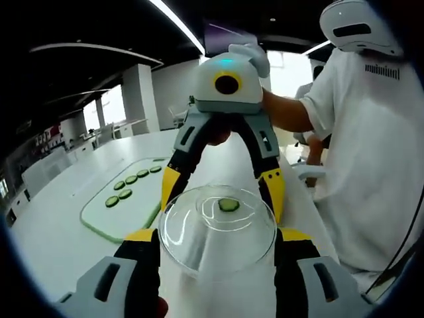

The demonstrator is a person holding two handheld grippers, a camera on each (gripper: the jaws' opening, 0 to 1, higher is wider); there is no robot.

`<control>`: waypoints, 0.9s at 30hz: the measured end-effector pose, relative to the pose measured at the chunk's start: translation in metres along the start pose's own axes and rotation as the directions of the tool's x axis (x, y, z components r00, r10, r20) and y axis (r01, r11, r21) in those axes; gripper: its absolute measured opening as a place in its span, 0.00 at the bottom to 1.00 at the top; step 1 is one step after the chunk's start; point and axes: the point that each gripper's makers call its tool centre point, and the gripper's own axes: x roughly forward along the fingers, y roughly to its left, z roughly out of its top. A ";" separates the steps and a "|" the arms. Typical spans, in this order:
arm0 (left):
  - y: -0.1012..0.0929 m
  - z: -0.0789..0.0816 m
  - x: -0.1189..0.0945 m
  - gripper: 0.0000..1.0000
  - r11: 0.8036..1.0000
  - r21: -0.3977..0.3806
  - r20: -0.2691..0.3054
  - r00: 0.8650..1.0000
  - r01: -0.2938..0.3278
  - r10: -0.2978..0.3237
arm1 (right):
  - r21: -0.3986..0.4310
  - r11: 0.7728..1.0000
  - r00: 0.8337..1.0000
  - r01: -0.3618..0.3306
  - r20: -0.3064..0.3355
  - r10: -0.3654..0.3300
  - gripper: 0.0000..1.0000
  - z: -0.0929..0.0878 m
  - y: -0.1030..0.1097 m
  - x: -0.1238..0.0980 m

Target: Open the petri dish lid, add cucumber slices into the petri dish, and close the lid

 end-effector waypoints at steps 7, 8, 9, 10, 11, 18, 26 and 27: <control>-0.003 0.007 0.013 0.70 1.000 0.011 0.006 1.000 0.023 -0.023 | 0.013 1.000 1.000 0.022 -0.004 -0.021 0.68 -0.008 0.000 -0.013; -0.003 0.008 0.014 0.70 1.000 0.013 0.005 1.000 0.026 -0.026 | 0.016 1.000 1.000 0.025 -0.006 -0.025 0.68 -0.010 0.000 -0.015; -0.004 0.009 0.016 0.70 0.999 0.015 0.006 1.000 0.029 -0.030 | 0.018 0.999 1.000 0.027 -0.007 -0.027 0.68 -0.011 0.000 -0.016; -0.004 0.010 0.018 0.70 0.999 0.017 0.007 0.999 0.033 -0.033 | 0.022 0.999 0.999 0.030 -0.011 -0.030 0.68 -0.013 0.000 -0.018; -0.005 0.011 0.020 0.70 0.999 0.018 0.009 0.999 0.036 -0.036 | 0.024 0.999 0.999 0.032 -0.012 -0.032 0.68 -0.014 0.000 -0.020; -0.007 0.016 0.030 0.70 0.998 0.025 0.017 0.998 0.055 -0.056 | 0.036 0.998 0.999 0.047 -0.019 -0.046 0.68 -0.021 0.000 -0.030; -0.011 0.021 0.041 0.70 0.996 0.035 0.018 0.997 0.077 -0.077 | 0.050 0.997 0.998 0.064 -0.029 -0.063 0.68 -0.029 0.002 -0.039; -0.011 0.022 0.042 0.70 0.996 0.036 0.019 0.997 0.079 -0.080 | 0.051 0.996 0.997 0.067 -0.030 -0.065 0.68 -0.030 0.002 -0.040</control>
